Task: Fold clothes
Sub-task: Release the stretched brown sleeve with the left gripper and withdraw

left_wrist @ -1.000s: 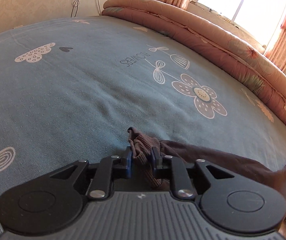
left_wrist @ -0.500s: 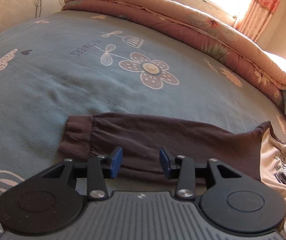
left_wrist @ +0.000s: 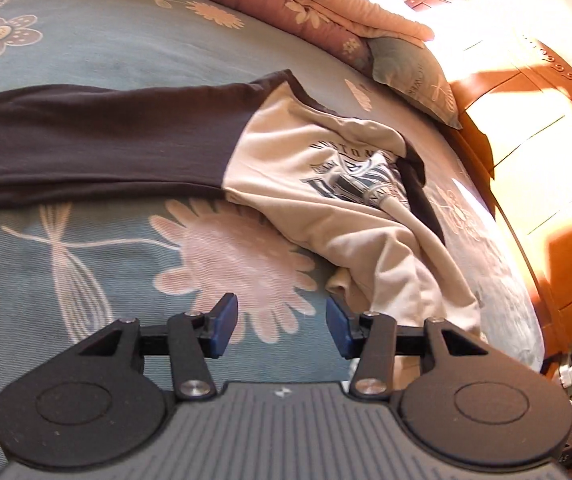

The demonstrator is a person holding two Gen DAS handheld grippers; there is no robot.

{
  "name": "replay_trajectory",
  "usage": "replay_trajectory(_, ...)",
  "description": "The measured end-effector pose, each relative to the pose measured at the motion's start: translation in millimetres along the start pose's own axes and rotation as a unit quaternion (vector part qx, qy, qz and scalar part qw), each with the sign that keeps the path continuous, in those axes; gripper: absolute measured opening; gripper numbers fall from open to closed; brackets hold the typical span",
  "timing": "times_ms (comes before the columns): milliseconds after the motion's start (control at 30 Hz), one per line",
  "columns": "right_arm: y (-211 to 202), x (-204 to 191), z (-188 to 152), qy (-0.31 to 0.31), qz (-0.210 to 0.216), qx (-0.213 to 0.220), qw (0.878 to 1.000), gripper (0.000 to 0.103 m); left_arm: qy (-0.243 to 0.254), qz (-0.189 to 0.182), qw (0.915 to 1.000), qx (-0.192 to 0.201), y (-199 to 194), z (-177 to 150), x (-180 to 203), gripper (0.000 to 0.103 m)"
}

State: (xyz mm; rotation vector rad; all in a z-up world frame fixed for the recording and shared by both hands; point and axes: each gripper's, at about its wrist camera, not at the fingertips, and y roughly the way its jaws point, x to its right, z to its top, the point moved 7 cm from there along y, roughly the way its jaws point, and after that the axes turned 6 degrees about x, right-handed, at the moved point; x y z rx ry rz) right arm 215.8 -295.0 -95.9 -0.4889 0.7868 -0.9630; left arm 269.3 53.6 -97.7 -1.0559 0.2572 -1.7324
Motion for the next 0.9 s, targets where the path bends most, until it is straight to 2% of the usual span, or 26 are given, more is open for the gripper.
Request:
replay_trajectory(167, 1, 12, -7, 0.012, -0.001, -0.002, 1.0, 0.103, 0.009, -0.057, 0.9983, -0.003, 2, -14, 38, 0.056)
replay_trajectory(367, 8, 20, -16, 0.027, 0.008, -0.011, 1.0, 0.103, 0.024, -0.059, 0.9974, -0.035, 16, -38, 48, 0.057)
replay_trajectory(500, 16, 25, -21, 0.035, 0.012, -0.016, 0.999, 0.103, 0.034, -0.062, 0.9967, -0.041, 29, -48, 47, 0.057)
replay_trajectory(733, 17, 25, -22, 0.017, 0.017, -0.012, 1.0, 0.103, 0.001, -0.07, 0.9968, -0.041, 43, -55, 34, 0.054)
replay_trajectory(900, 19, 23, -24, 0.001, 0.015, -0.008, 1.0, 0.103, 0.037, -0.096, 0.9946, -0.004, 20, -54, 43, 0.054)
